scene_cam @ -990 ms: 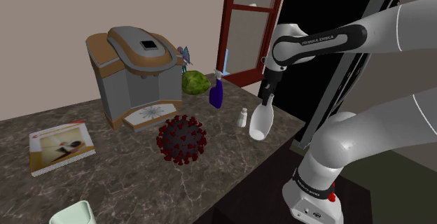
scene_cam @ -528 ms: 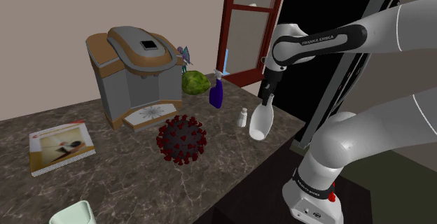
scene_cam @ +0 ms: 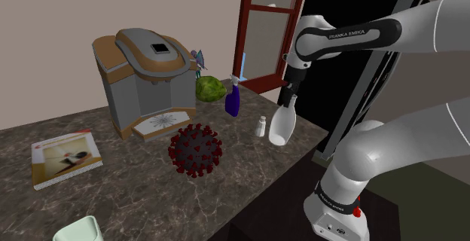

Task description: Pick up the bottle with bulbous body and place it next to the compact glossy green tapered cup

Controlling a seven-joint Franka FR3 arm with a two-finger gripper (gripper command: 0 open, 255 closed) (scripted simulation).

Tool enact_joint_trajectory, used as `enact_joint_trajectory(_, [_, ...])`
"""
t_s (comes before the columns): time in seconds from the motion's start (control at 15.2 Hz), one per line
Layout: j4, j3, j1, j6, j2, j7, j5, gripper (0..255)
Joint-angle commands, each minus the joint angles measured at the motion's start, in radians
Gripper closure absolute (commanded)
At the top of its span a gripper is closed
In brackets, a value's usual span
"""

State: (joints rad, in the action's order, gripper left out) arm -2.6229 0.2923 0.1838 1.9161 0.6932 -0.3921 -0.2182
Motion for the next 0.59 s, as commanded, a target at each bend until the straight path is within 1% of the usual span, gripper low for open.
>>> enact_joint_trajectory(0.0, [0.021, -0.005, 0.0, -0.03, 0.009, -0.002, 0.003, 255])
enact_joint_trajectory(0.53, [0.119, -0.023, -0.006, -0.142, 0.023, -0.006, 0.019, 255])
